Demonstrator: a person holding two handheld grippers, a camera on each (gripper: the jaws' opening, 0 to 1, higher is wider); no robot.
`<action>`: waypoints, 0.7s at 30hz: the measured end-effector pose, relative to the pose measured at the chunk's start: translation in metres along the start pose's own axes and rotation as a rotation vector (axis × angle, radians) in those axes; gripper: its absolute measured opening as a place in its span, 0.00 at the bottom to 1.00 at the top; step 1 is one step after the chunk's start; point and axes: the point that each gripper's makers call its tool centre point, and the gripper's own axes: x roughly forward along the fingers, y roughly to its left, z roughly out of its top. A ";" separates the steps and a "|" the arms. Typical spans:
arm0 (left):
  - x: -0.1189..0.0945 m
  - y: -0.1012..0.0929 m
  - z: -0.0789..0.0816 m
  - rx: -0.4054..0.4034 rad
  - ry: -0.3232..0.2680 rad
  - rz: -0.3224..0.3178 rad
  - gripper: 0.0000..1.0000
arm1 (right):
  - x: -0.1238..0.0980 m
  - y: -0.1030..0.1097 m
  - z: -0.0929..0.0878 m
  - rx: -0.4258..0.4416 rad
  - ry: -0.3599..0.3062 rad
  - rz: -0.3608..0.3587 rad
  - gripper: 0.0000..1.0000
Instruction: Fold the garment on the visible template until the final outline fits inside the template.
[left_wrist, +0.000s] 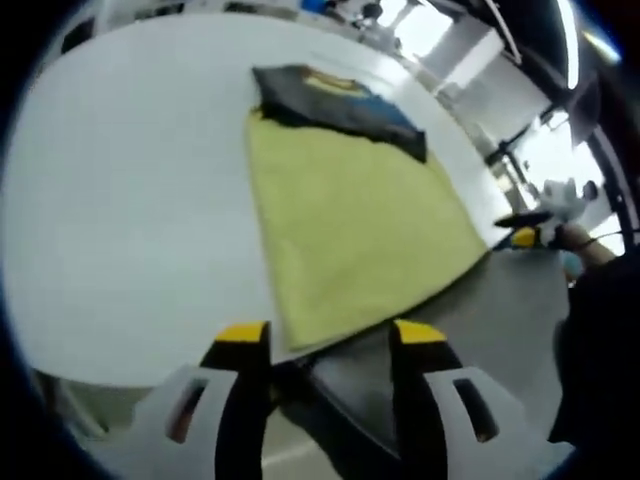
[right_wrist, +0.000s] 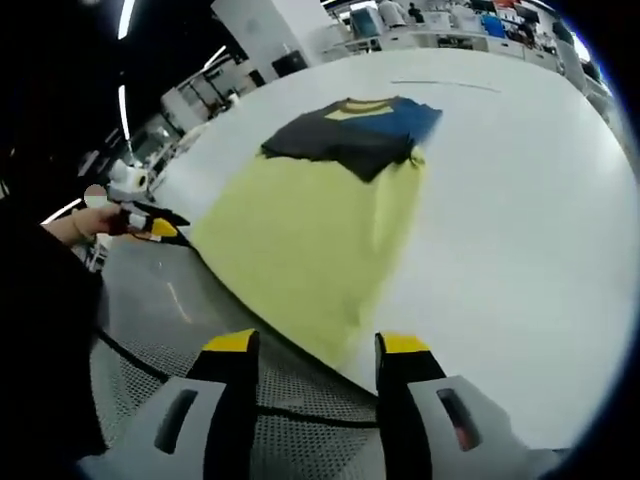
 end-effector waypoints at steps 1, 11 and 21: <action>0.001 0.001 -0.001 0.000 0.003 0.004 0.43 | 0.001 0.000 -0.002 -0.006 0.015 0.000 0.43; 0.011 0.005 -0.003 0.019 0.015 0.020 0.37 | 0.017 -0.008 -0.012 -0.012 0.101 -0.007 0.37; 0.014 0.004 -0.001 0.040 0.016 0.025 0.31 | 0.024 -0.012 -0.019 -0.033 0.139 -0.024 0.30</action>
